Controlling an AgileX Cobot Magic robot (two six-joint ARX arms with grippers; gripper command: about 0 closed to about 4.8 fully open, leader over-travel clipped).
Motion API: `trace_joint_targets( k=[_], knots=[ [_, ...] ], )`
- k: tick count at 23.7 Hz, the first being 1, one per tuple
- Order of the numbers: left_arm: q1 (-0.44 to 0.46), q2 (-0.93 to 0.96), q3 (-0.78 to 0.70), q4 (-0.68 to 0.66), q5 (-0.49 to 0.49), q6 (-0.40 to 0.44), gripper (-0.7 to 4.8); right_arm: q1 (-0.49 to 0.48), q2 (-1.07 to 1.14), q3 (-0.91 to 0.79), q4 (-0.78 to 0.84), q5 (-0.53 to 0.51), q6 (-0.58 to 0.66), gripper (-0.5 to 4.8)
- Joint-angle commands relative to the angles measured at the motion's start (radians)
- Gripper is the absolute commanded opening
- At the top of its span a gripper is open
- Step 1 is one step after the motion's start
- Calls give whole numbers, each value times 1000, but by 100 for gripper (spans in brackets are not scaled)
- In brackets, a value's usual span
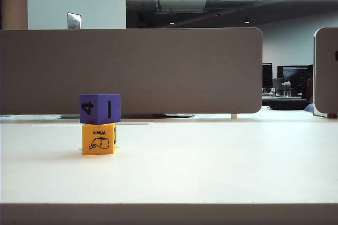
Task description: Stack the letter block on the right onto the letter block on the left.
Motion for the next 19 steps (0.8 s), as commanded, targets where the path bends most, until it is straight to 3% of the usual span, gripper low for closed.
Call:
trace_joint_targets(
  k=[1,5,19],
  knots=[
    [2,0,3,10,0,7,-6,-6,-2,-4,21,1,-3,3],
    [5,0,4,10,0,7,-6,-46,-2,-5,21,-4,-3,3],
    [253,0,4,10,7,7,-5,-469,-2,-5,21,-2,-3,3]
  ],
)
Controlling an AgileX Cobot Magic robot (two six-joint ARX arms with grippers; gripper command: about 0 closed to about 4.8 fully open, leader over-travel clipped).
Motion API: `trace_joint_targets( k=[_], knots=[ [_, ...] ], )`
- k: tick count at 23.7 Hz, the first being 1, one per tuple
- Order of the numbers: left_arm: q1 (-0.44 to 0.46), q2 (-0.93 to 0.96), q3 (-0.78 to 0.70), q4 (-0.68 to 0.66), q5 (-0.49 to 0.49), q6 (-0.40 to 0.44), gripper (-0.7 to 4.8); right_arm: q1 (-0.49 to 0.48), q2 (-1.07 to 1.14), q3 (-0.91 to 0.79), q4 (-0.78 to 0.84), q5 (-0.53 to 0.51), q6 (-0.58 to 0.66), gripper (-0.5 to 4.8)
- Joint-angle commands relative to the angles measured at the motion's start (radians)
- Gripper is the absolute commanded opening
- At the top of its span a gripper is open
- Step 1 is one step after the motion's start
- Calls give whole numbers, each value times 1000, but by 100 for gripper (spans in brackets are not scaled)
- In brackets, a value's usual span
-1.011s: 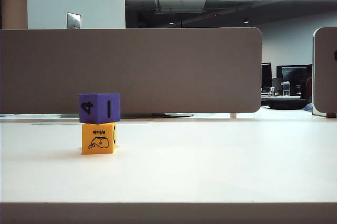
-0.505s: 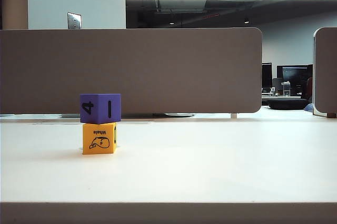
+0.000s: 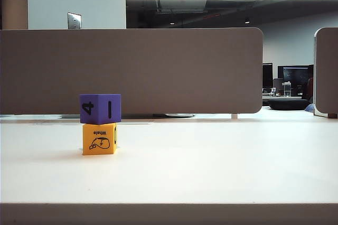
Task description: Stack the letter block on the right onto the letter block on the left.
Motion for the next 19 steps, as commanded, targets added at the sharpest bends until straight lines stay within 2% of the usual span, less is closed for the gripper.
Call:
trace_joint_targets(
  k=[1,19],
  knots=[
    [30,0,4,10,5,7,-6,-50,-2,-5,19,3,-3,3],
    [39,0,3,10,4,7,-6,-57,-2,-5,19,3,-3,3]
  ],
)
